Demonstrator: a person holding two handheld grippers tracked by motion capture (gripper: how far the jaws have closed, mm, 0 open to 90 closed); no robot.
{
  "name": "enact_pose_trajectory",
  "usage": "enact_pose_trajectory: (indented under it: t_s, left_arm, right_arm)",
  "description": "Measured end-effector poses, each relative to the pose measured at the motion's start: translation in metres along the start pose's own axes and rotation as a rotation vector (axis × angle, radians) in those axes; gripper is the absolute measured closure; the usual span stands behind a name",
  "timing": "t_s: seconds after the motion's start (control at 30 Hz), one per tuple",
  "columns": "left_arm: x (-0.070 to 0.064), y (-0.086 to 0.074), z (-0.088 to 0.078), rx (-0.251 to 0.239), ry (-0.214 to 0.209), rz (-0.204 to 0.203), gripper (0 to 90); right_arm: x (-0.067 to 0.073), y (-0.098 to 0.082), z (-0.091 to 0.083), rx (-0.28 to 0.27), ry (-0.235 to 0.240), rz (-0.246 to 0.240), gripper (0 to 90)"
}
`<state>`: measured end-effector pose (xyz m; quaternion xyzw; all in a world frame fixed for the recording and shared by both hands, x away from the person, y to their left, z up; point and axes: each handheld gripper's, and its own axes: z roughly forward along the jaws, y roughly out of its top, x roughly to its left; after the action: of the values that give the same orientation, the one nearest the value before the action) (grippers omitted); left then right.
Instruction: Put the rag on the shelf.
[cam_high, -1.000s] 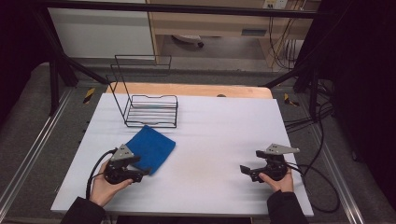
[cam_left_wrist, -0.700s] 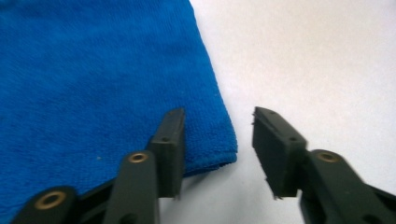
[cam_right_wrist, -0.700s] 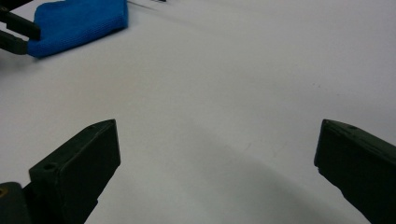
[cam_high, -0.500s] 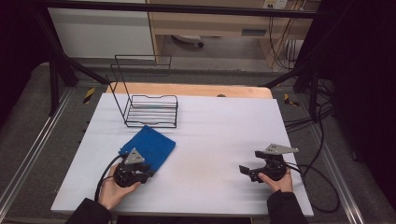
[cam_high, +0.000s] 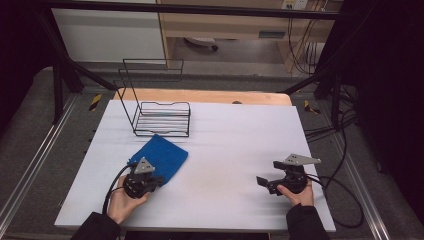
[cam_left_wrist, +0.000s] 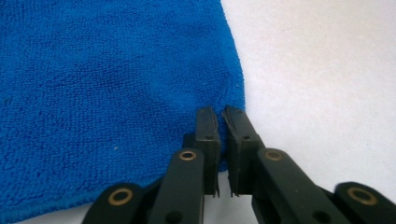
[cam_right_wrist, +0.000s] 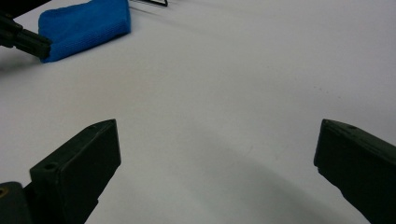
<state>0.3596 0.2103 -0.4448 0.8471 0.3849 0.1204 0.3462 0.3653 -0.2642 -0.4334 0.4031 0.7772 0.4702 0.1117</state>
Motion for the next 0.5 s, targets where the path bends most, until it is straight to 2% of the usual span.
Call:
enact_pose_trajectory:
  t_s: [0.13, 0.33, 0.5]
  left_arm:
    - [0.005, 0.0, -0.002, -0.008, -0.031, -0.04, 86.4]
    - [-0.002, 0.003, -0.009, -0.028, -0.056, -0.034, 86.9]
    - [-0.009, 0.006, -0.014, -0.045, -0.108, -0.055, 86.9]
  right_arm:
    - [0.0, 0.0, 0.0, 0.003, 0.0, 0.0, 1.3]
    - [0.0, 0.0, 0.0, 0.002, 0.003, 0.004, 1.5]
    - [0.0, 0.0, 0.0, 0.002, 0.003, 0.002, 1.7]
